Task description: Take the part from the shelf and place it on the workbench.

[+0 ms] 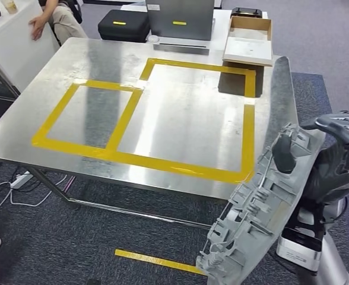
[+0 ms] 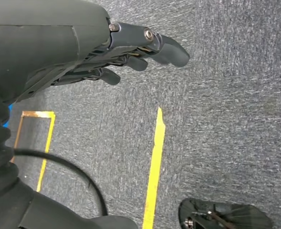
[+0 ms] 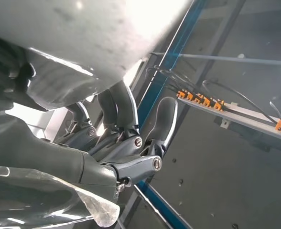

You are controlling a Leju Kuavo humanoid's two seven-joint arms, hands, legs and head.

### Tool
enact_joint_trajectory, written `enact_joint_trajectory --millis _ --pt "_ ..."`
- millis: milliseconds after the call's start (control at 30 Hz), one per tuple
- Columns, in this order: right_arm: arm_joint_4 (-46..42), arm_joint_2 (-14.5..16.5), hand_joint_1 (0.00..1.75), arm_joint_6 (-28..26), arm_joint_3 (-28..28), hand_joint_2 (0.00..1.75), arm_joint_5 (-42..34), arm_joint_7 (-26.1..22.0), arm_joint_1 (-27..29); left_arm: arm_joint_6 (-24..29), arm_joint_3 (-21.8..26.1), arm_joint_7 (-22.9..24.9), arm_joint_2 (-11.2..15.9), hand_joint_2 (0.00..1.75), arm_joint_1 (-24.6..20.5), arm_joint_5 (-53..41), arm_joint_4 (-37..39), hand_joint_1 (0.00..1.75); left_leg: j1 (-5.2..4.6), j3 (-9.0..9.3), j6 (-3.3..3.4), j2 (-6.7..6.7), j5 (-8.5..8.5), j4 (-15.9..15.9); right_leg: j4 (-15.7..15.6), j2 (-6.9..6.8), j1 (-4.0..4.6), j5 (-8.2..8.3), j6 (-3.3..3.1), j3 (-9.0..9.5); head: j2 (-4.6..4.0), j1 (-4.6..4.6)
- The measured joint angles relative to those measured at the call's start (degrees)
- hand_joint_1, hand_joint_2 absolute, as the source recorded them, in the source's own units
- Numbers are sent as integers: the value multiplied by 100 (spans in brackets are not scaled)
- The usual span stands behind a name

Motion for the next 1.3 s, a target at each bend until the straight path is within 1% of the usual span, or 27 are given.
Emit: enact_joint_trajectory --millis 33,67,100,167,233,300,367,400,433,500,533,567,600,667,700,733,833,933,967,1033,1067,1100,1133,1200,1233,1267,1300 --pt "0 1 175 -1 0 175 -6 -1 4 0 0 1 0 175 4 -1 0 0 21 -135 -23 2 -55 198 2 2 -1 -9 -3 4 0 0" --pt "-1 1 175 -3 0 175 -10 -3 6 0 0 1 2 175 8 -1 0 0 39 -185 -40 4 -5 215 6 6 -3 -17 0 10 -1 0" --pt "-3 1 175 -5 -1 175 -15 -5 7 0 0 1 5 175 11 -2 0 0 54 -139 -49 8 147 35 11 12 -6 -27 8 20 -1 -1" --pt "-16 1 175 -10 -3 175 -22 -10 10 1 0 0 17 175 9 -7 0 0 68 137 -43 17 571 -680 21 20 -10 -49 38 47 -1 1" --pt "-35 1 175 -17 -8 175 -33 -14 11 3 0 0 24 175 -5 -13 0 0 48 334 5 21 738 -1199 32 19 -3 -63 93 43 0 4" --pt "-48 1 175 -23 -11 175 -51 -18 16 3 0 19 24 175 -7 -13 0 0 19 357 77 17 741 -1291 27 16 0 -65 168 31 1 7" --pt "-63 1 175 -20 -21 175 -74 -22 18 6 0 73 21 175 3 -7 0 0 30 381 156 17 817 -1326 64 17 -13 -120 235 0 1 14" --pt "-72 1 175 -17 -28 175 -84 -24 12 9 0 96 22 175 2 -4 0 0 39 394 192 19 833 -1350 199 19 -18 -216 257 -69 1 25" --pt "-78 1 175 -14 -37 175 -91 -26 9 11 0 110 23 175 -3 -2 0 0 46 404 223 21 842 -1369 463 21 -23 -370 272 -199 1 34" --pt "-79 1 175 -5 -43 175 -99 -26 14 12 0 113 24 175 -11 -1 0 0 30 403 257 22 828 -1370 1228 22 -22 -713 292 -561 1 47" --pt "-77 1 175 2 -44 175 -104 -26 20 12 0 116 21 175 -12 -1 0 0 22 406 266 21 820 -1369 1527 22 -22 -798 299 -711 0 47" --pt "-76 1 175 9 -44 175 -108 -26 23 13 0 119 17 175 -11 -1 0 0 16 412 272 19 813 -1368 1633 22 -21 -777 301 -770 0 48" --pt "-75 1 175 18 -45 175 -113 -26 22 16 0 121 16 175 -11 -1 0 0 12 424 272 14 803 -1367 1508 22 -21 -650 293 -715 -1 49" --pt "-75 1 175 35 -48 175 -119 -26 12 27 0 123 10 175 -11 0 0 0 9 459 251 2 772 -1357 766 20 -18 -276 259 -347 -1 50" --pt "-76 1 175 44 -49 175 -119 -26 5 32 0 123 5 175 -14 1 0 0 -1 467 225 -3 750 -1341 398 23 -11 -169 238 -146 0 48" --pt "-77 4 175 51 -49 175 -120 -26 -1 35 0 123 0 175 -16 1 0 0 -9 468 198 -5 732 -1331 155 25 -2 -127 220 -8 0 43" --pt "-77 16 175 69 -53 175 -121 -26 -4 39 0 123 -11 175 -22 1 0 0 -15 477 115 -5 703 -1328 28 38 19 -172 156 93 1 35" --pt "-80 21 175 85 -72 175 -120 -26 -10 39 0 124 -10 175 -27 1 0 0 -6 451 37 3 615 -1185 -10 30 -10 -188 81 182 1 26" --pt "-81 24 175 94 -77 175 -118 -26 -14 38 0 126 -9 175 -29 1 0 0 2 355 12 7 531 -976 -16 22 -15 -207 55 222 0 15" --pt "-79 29 175 125 -81 175 -109 -26 -20 36 0 139 -10 175 -30 1 0 0 20 -15 -32 13 295 -280 -19 13 -15 -270 16 299 0 -3" --pt "-73 29 175 138 -80 175 -102 -25 -19 35 0 152 -12 175 -23 1 0 0 27 -214 -42 14 233 33 -19 15 -14 -306 13 339 0 -1" --pt "-66 29 175 151 -80 175 -94 -23 -18 34 0 164 -15 175 -13 1 0 0 30 -354 -45 15 255 209 -18 21 -13 -344 16 382 0 -1" --pt "-58 29 175 159 -80 175 -90 -22 -16 33 0 173 -17 175 -4 1 0 0 31 -397 -38 15 393 173 -18 27 -13 -388 23 436 0 -3" --pt "-51 29 175 169 -83 175 -83 -22 -18 33 0 178 -19 175 8 2 0 0 24 -233 9 15 865 -405 -23 33 -15 -489 54 545 -1 -1" --pt "-50 29 175 173 -83 175 -83 -21 -22 33 0 178 -17 175 9 2 0 0 8 -111 40 17 1027 -715 -28 32 -7 -543 83 589 -1 2" --pt "-49 29 175 177 -84 175 -83 -21 -28 33 0 179 -16 175 7 2 0 0 -8 3 75 20 1076 -971 -37 31 -2 -588 115 610 -1 2" --pt "-47 29 175 180 -85 175 -84 -20 -35 32 0 179 -17 175 2 1 0 0 -22 75 104 21 1048 -1114 -54 28 4 -617 145 625 0 5"
